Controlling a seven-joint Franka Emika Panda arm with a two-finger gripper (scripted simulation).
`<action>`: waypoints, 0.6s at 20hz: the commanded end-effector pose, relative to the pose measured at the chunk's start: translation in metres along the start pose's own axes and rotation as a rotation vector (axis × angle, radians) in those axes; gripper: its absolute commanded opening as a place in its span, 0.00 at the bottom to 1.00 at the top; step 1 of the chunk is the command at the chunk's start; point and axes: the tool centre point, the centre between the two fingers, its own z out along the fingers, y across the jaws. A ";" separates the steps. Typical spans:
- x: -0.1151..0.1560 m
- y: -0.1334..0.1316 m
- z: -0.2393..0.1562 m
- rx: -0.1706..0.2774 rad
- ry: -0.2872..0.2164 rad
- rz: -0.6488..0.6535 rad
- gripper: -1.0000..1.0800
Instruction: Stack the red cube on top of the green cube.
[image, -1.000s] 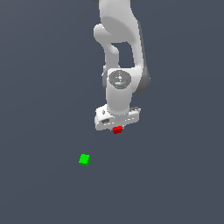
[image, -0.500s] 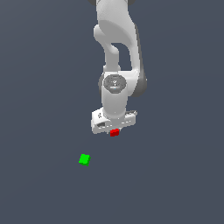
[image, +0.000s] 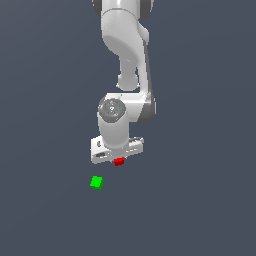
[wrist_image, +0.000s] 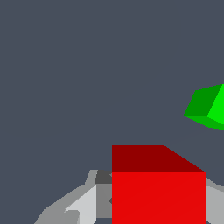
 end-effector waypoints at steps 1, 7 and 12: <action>0.007 0.017 0.005 0.000 0.001 0.000 0.00; 0.023 0.054 0.016 0.000 0.001 0.000 0.00; 0.034 0.078 0.024 0.000 0.000 0.000 0.00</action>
